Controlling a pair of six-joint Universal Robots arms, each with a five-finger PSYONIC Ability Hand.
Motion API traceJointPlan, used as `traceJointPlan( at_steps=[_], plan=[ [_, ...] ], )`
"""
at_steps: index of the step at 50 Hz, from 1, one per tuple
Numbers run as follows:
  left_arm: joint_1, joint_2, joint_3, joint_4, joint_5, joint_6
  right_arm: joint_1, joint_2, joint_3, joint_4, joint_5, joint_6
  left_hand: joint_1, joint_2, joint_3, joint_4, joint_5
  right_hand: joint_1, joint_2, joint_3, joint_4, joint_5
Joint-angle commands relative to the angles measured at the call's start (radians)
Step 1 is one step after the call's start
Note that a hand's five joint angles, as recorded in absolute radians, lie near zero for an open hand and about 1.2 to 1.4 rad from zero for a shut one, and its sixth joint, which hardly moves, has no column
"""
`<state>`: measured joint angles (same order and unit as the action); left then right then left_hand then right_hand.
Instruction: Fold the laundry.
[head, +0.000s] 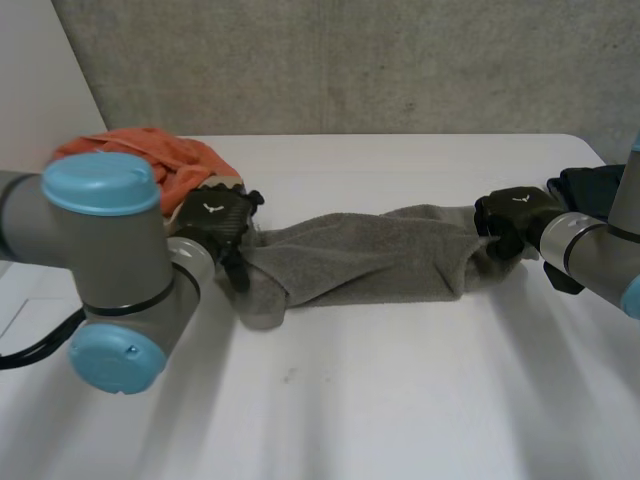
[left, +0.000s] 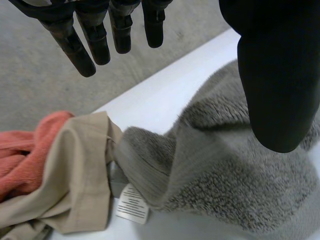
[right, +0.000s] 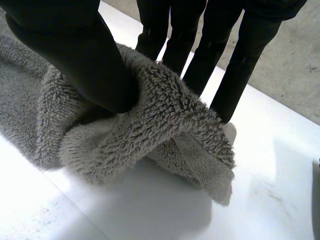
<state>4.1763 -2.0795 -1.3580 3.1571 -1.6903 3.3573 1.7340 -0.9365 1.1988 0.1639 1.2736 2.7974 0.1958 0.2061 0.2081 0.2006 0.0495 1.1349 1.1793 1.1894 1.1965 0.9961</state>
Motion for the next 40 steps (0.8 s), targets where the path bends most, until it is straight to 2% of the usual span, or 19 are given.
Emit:
traceJointPlan(
  at_steps=[1,3,4,6,7,8,14,19,23,29,38,40],
  plan=[
    [-0.001,-0.151,0.101,-0.002,0.003,0.085,-0.007,-0.004,0.019,-0.001,0.006,-0.005,-0.021,-0.032,-0.034,-0.026,-0.05,0.261,0.217,0.207,0.2,0.226],
    [0.001,-0.185,0.129,-0.005,-0.003,0.103,-0.008,-0.004,0.025,-0.001,0.004,-0.01,0.102,0.092,0.09,0.097,0.074,0.261,0.217,0.207,0.2,0.226],
    [0.005,-0.206,0.152,-0.006,0.0,0.117,-0.008,-0.008,0.034,-0.001,0.003,-0.015,0.364,0.354,0.352,0.36,0.336,0.261,0.217,0.207,0.2,0.226],
    [0.007,-0.211,0.169,-0.006,0.006,0.122,-0.01,-0.016,0.045,0.002,0.004,-0.021,0.691,0.681,0.679,0.686,0.663,0.261,0.217,0.207,0.2,0.226],
    [0.008,-0.209,0.178,-0.012,0.017,0.12,-0.011,-0.022,0.05,0.003,0.004,-0.024,1.004,0.994,0.992,0.999,0.976,0.261,0.217,0.207,0.2,0.226],
    [0.01,-0.206,0.18,-0.018,0.023,0.119,-0.017,-0.042,0.062,0.011,0.004,-0.033,1.198,1.188,1.186,1.194,1.17,0.261,0.217,0.207,0.2,0.226],
    [0.005,-0.093,0.145,-0.117,0.057,0.11,-0.059,-0.175,0.108,0.109,-0.003,-0.108,1.2,1.19,1.188,1.196,1.172,0.261,0.217,0.207,0.2,0.226],
    [0.016,0.162,0.056,-0.172,0.103,0.103,-0.125,-0.338,0.076,0.216,-0.056,-0.182,1.2,1.19,1.188,1.196,1.172,0.261,0.217,0.207,0.2,0.226],
    [0.028,0.271,0.042,-0.158,0.136,0.103,-0.13,-0.337,-0.007,0.235,-0.079,-0.157,1.2,1.19,1.188,1.196,1.172,0.261,0.217,0.207,0.2,0.226],
    [0.061,0.167,0.117,-0.141,0.126,0.114,-0.116,-0.182,-0.149,0.249,-0.054,-0.124,1.2,1.19,1.188,1.196,1.172,0.261,0.217,0.207,0.2,0.226],
    [0.102,-0.221,0.379,-0.172,0.032,0.243,-0.045,0.111,-0.301,0.148,0.038,-0.154,1.2,1.19,1.188,1.196,1.172,0.261,0.217,0.207,0.2,0.226],
    [0.102,-0.273,0.419,-0.177,0.027,0.258,-0.038,0.145,-0.309,0.119,0.058,-0.167,1.128,1.117,1.115,1.123,1.099,0.261,0.217,0.207,0.2,0.226]
  ],
)
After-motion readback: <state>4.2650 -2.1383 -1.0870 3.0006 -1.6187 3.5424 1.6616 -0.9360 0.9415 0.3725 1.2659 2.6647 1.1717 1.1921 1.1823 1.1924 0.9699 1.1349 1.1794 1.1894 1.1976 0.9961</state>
